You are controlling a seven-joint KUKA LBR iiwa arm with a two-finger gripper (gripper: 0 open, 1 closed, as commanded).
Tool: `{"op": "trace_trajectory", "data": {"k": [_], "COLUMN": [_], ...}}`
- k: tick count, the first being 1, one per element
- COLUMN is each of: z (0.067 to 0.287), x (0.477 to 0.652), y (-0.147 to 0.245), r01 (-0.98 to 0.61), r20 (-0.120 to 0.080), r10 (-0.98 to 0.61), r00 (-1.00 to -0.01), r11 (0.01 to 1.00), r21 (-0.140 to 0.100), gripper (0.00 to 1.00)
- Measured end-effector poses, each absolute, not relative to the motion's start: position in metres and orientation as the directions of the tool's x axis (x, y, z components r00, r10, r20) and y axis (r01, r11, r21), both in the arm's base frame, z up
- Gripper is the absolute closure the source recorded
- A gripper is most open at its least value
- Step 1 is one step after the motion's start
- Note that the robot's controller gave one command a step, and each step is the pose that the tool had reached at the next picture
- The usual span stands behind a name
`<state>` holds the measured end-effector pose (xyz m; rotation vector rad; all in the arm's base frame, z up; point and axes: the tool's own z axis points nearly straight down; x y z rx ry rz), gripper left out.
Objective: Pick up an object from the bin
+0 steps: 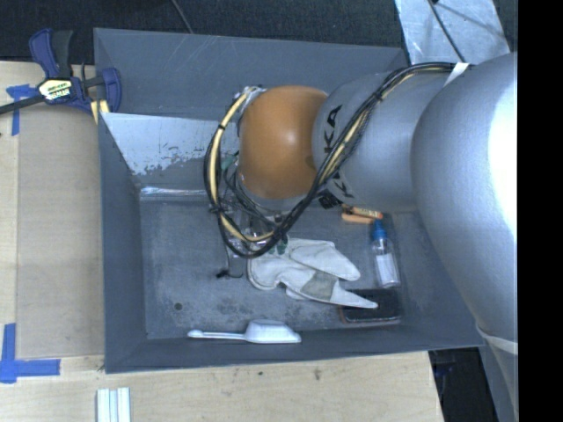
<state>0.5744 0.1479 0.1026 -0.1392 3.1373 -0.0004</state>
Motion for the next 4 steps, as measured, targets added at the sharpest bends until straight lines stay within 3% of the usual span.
{"op": "trace_trajectory", "data": {"k": [1,2,3,4], "z": [0.087,0.081,0.083,0.131], "x": [0.578,0.592,0.589,0.576], "y": [0.119,0.098,0.087,0.075], "r01": [0.057,0.025,-0.242,-0.049], "r20": [-0.003,-0.003,-0.002,0.001], "r10": [0.057,0.025,-0.242,-0.049], "r00": [-0.998,-1.000,-0.970,-0.999], "r11": [0.998,1.000,0.970,0.999], "r21": [0.002,-0.001,0.000,0.001], "gripper": [0.00,0.00,0.00,0.00]}}
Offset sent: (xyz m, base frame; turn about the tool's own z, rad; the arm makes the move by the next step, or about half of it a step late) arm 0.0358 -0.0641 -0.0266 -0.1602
